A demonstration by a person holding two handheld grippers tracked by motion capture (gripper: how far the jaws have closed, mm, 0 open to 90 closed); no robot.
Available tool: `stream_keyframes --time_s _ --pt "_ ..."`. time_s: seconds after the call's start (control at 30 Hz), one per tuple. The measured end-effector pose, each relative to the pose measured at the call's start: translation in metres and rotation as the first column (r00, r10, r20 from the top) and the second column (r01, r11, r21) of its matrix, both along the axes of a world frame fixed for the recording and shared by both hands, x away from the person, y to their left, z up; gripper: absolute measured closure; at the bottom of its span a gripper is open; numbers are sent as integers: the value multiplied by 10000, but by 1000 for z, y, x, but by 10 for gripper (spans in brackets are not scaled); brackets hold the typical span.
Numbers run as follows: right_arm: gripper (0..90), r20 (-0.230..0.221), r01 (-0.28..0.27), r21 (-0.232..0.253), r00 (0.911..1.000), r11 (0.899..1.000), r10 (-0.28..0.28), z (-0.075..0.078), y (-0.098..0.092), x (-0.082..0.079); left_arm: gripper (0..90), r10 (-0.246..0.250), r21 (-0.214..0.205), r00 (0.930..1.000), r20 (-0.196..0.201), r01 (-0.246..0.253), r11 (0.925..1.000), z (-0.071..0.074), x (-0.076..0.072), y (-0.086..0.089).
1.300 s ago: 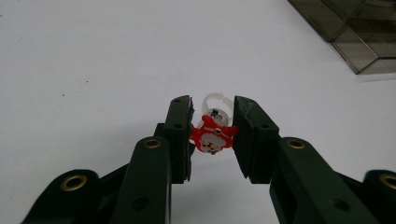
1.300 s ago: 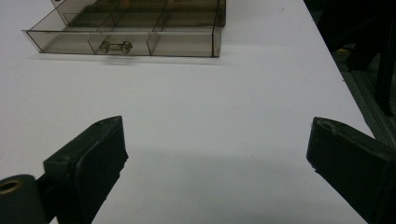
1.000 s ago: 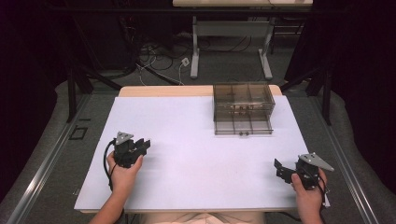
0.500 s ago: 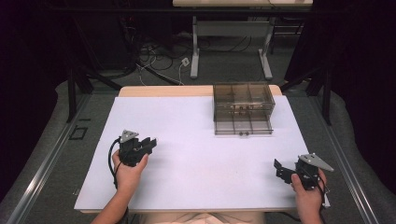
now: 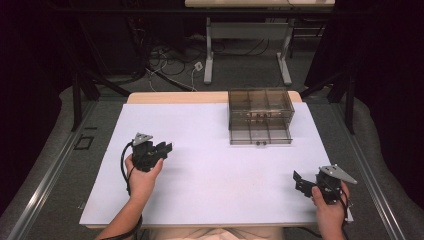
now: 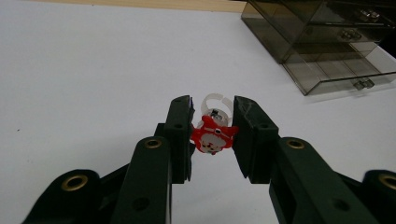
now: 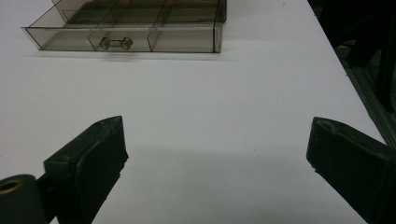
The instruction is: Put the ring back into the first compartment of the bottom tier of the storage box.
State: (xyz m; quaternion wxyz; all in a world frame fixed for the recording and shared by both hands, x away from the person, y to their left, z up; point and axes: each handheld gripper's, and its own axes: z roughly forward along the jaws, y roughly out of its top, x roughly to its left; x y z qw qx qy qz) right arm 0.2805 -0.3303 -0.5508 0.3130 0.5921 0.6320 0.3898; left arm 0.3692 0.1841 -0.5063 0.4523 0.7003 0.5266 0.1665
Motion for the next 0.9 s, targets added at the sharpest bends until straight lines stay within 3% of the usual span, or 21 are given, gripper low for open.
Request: stream_keyframes --time_s 0.67,0.9 --pt "46 62 2 63 10000 10000 -2 0 0 -1 683 -799 344 9967 130 794 9962 24 23 -52" --pt "46 76 -29 28 10000 10000 28 0 0 -1 683 -1220 500 9925 89 1214 9913 30 29 -74"
